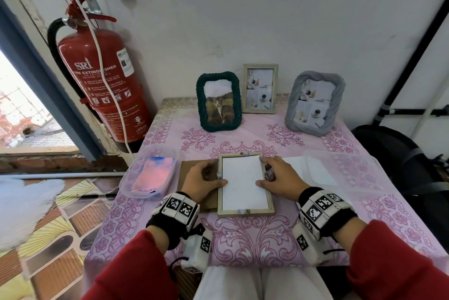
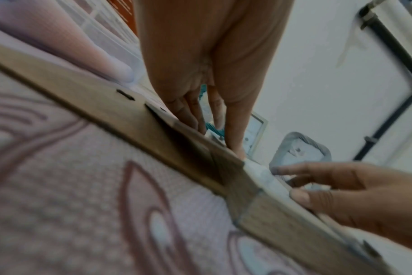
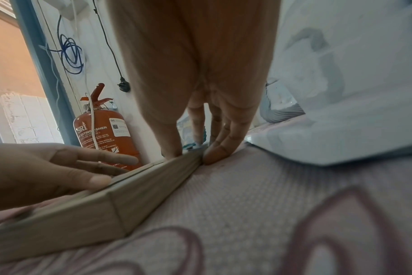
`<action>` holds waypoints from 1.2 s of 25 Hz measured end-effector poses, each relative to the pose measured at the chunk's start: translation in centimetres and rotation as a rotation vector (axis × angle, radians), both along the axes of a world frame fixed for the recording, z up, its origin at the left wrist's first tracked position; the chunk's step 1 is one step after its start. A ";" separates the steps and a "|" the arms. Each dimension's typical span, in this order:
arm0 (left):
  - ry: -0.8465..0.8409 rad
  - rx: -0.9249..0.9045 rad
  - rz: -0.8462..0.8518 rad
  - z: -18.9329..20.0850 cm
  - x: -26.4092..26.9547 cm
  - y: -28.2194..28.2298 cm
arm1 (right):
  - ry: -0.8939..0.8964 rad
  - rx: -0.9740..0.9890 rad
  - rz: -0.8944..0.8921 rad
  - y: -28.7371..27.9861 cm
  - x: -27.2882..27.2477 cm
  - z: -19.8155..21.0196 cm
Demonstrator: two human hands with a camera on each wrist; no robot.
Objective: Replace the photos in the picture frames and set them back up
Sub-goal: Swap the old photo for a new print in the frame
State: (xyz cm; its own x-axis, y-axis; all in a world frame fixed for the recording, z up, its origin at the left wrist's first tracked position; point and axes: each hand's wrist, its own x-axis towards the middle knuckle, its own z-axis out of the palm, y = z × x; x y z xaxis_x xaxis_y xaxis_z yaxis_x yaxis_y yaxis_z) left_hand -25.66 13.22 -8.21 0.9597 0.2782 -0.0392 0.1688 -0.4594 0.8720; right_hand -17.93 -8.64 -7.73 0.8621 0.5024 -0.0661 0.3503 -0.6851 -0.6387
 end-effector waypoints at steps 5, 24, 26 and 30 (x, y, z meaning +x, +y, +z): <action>0.010 0.046 0.149 0.1 -1.7 1.7 | -0.008 0.030 -0.006 -0.5 -0.3 -0.1; -0.020 0.356 0.252 3.7 -2.9 1.3 | 0.035 0.070 0.013 -0.7 -0.9 0.1; -0.100 0.212 0.319 4.9 -2.7 1.8 | 0.031 0.076 0.016 -0.6 -1.0 0.2; 0.025 0.208 0.304 6.2 -2.2 2.1 | 0.048 0.113 0.003 -1.0 -1.1 0.2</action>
